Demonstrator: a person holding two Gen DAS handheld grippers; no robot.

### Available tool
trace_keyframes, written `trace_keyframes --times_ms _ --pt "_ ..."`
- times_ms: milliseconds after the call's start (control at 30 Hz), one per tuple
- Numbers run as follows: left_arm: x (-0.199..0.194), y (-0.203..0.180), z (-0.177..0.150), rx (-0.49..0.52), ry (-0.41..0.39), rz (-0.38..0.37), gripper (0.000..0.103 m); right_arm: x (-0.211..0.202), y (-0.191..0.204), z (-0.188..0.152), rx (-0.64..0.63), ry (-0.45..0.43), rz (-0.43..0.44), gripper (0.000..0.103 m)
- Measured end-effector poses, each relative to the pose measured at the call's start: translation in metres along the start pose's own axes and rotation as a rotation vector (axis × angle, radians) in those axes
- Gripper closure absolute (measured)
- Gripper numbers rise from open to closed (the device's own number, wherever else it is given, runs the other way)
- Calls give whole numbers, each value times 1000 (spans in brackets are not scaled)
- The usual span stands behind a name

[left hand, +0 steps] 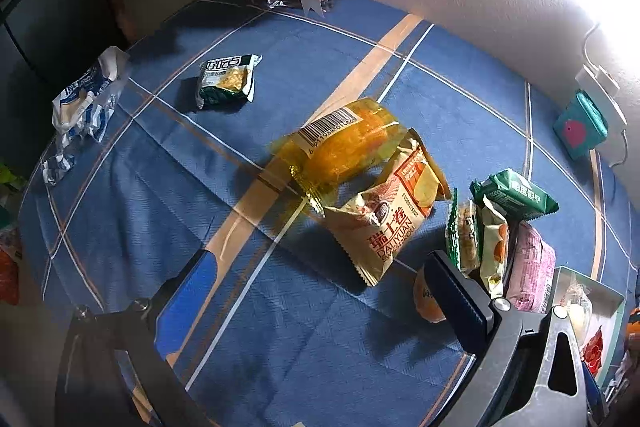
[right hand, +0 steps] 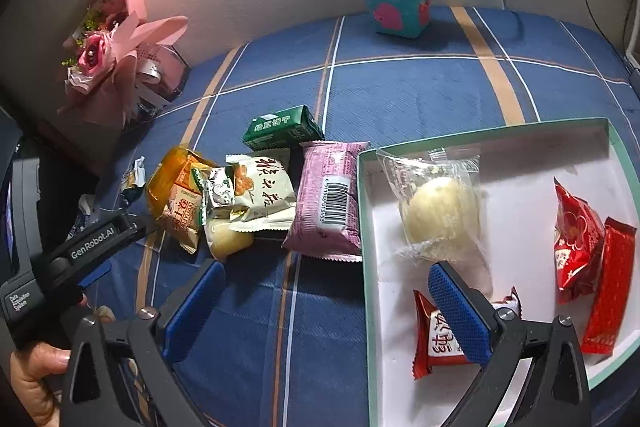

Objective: Organize snacks
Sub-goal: 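Move both open tools back to the snack pile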

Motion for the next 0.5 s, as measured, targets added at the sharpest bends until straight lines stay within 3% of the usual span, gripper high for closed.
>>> trace_keyframes --times_ms 200,500 --pt "1 -11 7 53 -4 -14 0 3 4 13 -17 -9 0 2" --pt "-1 -31 24 149 -49 -17 0 7 8 42 -11 -15 30 20"
Point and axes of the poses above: each gripper's, at about its wrist camera, not at the fingertips, and x roughly the way its jaws point, y to its left, z to its top, the point moved 5 cm from there along x, roughly the way its jaws point, and after that the axes turned 5 degrees about y, right-handed, at the moved point
